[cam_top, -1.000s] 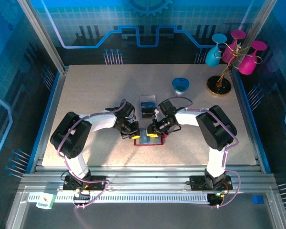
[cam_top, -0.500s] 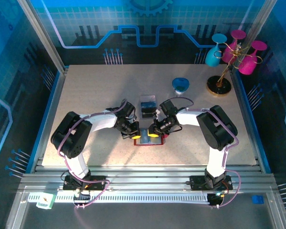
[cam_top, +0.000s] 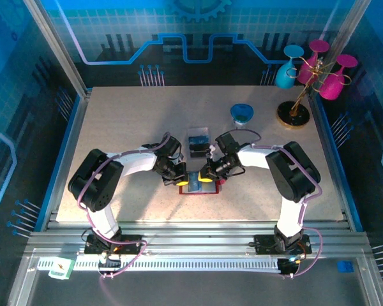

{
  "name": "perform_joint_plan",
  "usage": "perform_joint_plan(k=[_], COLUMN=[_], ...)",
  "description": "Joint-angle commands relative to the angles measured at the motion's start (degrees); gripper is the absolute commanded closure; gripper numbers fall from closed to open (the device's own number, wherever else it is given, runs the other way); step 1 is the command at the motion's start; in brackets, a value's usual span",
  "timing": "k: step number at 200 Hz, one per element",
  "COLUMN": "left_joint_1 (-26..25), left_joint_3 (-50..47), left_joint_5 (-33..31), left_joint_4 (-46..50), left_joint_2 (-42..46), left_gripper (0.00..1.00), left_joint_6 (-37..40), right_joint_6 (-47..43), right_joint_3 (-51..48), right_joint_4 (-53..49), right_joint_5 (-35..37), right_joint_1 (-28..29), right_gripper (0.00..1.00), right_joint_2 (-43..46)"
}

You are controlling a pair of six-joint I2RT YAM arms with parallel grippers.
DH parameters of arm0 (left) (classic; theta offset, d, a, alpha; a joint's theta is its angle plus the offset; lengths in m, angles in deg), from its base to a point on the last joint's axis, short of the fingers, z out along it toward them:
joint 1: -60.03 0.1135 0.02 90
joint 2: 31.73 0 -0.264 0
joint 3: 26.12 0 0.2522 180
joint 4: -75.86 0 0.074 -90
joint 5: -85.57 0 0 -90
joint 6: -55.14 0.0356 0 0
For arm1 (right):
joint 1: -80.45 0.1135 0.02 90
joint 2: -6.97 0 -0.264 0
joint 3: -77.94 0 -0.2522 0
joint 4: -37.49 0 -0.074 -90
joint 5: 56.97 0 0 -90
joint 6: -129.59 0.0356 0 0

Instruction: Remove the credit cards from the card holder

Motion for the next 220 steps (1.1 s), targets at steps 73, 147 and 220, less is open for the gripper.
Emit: perform_joint_plan(k=[73,147,220], left_joint_1=[-0.2,-0.4,-0.3], left_joint_3=[-0.6,0.0,0.0], left_joint_5=[-3.9,-2.4,-3.7], left_joint_4=[4.9,4.2,4.6], left_joint_2=[-0.1,1.2,4.4], left_gripper=[0.94,0.93,0.89], left_joint_6=[0.7,-0.1,-0.8], right_joint_6=[-6.6,-7.9,-13.3], right_joint_3=[-1.2,0.0,5.0], right_joint_4=[-9.7,-12.6,-18.2], right_joint_5=[2.4,2.0,4.5], right_joint_1=[-5.1,-6.3,-6.4], right_gripper=[0.96,0.97,1.00], right_joint_2=[4.9,9.3,11.2])
